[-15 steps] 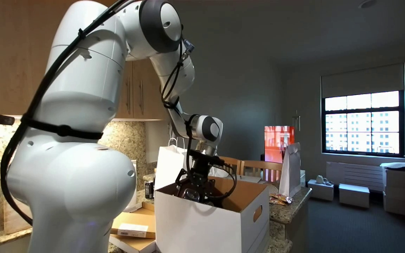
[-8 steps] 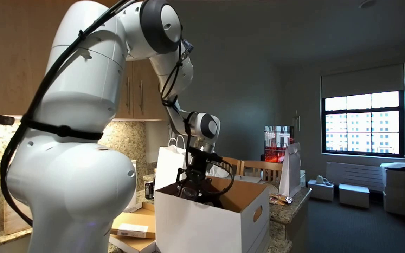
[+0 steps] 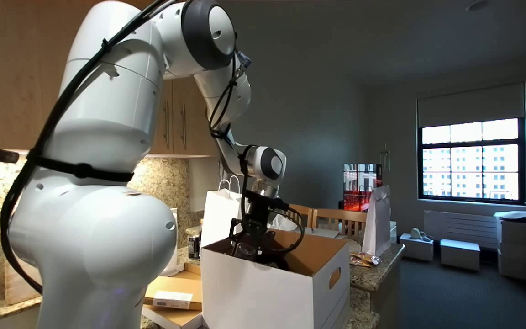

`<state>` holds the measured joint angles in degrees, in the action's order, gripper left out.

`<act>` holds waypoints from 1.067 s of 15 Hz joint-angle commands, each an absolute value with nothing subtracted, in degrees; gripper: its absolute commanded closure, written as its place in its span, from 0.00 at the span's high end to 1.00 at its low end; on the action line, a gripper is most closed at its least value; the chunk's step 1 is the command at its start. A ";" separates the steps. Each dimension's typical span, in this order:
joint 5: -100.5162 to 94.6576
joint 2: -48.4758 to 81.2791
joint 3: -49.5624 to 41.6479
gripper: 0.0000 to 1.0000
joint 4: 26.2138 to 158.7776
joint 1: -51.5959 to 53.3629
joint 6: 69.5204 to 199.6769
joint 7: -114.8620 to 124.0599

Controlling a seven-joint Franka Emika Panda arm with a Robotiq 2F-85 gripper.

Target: Remove smaller box and three bottles from the bigger box and you put them on the table

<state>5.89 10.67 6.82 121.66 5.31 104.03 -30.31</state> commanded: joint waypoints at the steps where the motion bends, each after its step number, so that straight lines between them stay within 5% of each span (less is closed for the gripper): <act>1: 4.01 7.53 6.89 0.36 123.50 4.49 105.76 -31.58; 16: 13.13 -4.77 2.85 0.36 125.76 2.70 113.17 -33.86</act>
<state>7.63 0.49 3.74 122.69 3.80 110.94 -30.35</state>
